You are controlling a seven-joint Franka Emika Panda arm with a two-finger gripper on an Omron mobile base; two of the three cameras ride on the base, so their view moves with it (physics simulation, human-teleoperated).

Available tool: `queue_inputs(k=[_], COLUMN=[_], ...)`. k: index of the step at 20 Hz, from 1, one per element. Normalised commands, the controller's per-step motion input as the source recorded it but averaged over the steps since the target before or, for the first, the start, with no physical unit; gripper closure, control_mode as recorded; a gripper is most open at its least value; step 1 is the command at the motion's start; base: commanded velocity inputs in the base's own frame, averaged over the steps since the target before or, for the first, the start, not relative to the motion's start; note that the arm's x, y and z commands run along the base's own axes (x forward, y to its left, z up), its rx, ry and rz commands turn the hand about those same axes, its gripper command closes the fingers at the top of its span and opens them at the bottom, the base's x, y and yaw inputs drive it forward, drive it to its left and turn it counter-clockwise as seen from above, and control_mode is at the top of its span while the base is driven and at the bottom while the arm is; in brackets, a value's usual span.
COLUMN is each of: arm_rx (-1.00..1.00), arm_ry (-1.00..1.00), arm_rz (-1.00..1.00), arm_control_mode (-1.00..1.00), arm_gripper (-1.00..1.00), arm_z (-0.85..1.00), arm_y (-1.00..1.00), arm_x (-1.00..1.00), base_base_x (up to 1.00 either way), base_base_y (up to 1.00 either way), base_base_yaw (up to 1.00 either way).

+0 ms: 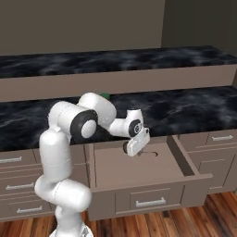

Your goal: Pick the ladle from the drawer and place it on the counter.

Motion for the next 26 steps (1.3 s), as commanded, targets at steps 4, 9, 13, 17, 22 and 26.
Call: queue_inputs(k=[4,9,13,17,22,26], arm_rx=[0.0,0.14,0.0,0.0,0.03,0.08], arm_ry=[0.06,-0.03,-0.21,-0.17,-0.07,0.0], arm_rz=[0.5,0.1,0.0,-0.01,-0.09,-0.12], arm_control_mode=[-1.0,-1.0,-1.0,-1.0,-1.0,-1.0], arm_gripper=[1.0,1.0,1.0,1.0,1.0,1.0], arm_z=[0.83,0.57,0.76,0.66,0.38,0.17], arm_y=[-0.02,0.18,0.92,1.0,1.0,0.99], arm_x=[-0.27,-0.42,-0.01,0.0,-0.19,-0.04], base_base_x=[0.0,0.0,0.0,0.0,0.0,0.0], base_base_y=[0.0,0.0,0.0,0.0,0.0,0.0], base_base_yaw=[0.0,0.0,0.0,0.0,0.0,0.0])
